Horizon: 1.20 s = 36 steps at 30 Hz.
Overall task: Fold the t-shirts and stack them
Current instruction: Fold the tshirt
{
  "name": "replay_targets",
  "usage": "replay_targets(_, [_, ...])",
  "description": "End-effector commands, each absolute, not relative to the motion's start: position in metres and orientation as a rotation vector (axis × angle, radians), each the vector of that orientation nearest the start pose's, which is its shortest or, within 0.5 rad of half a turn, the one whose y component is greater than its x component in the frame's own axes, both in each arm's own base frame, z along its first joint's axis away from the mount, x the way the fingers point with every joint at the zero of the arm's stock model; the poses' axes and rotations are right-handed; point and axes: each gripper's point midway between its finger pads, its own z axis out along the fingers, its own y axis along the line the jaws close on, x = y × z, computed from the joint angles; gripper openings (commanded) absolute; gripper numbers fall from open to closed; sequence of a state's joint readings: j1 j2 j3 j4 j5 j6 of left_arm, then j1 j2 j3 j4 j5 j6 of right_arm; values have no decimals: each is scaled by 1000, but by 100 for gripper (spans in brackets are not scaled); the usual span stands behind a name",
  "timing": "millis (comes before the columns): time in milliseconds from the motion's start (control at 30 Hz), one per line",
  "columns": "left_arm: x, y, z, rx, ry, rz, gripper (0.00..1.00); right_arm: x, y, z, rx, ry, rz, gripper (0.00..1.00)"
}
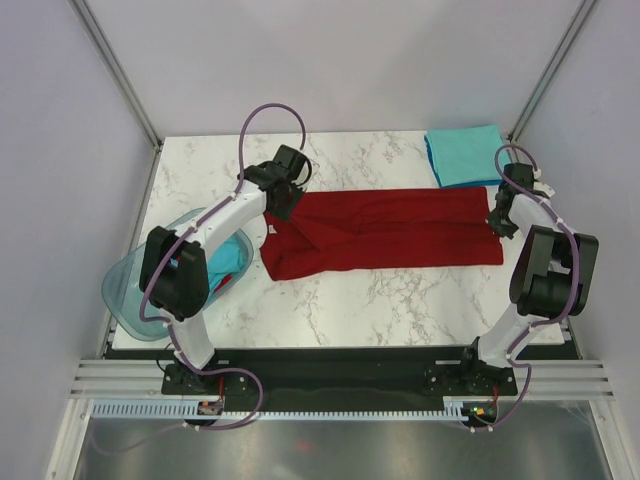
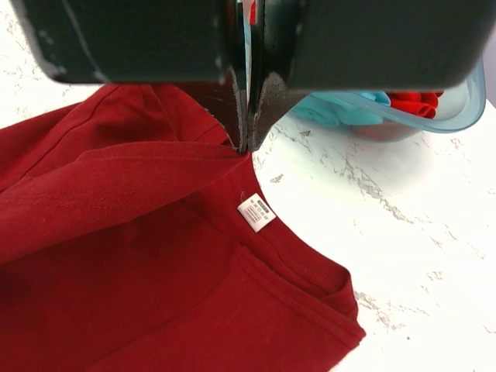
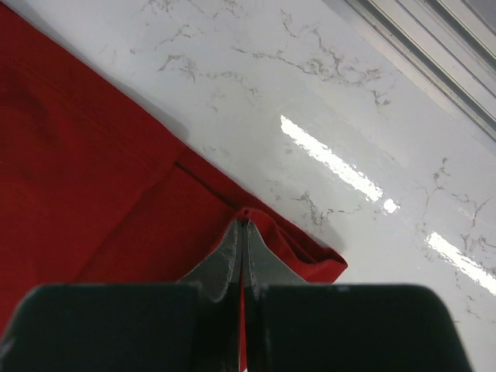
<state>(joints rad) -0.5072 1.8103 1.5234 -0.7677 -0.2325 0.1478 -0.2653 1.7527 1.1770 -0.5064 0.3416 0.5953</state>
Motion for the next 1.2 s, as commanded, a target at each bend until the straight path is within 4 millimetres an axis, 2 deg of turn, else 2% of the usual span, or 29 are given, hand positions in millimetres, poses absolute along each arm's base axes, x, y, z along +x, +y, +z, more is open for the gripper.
replay_targets(0, [408, -168, 142, 785, 2405, 173, 2, 382, -146, 73, 1179, 2243, -354, 0])
replay_targets(633, [429, -157, 113, 764, 2461, 246, 2, 401, -147, 58, 1184, 2276, -361, 0])
replay_targets(867, [438, -158, 106, 763, 2467, 243, 2, 409, -143, 56, 1179, 2278, -353, 0])
replay_targets(1167, [448, -156, 102, 769, 2461, 280, 2, 410, -144, 44, 1187, 2297, -392, 0])
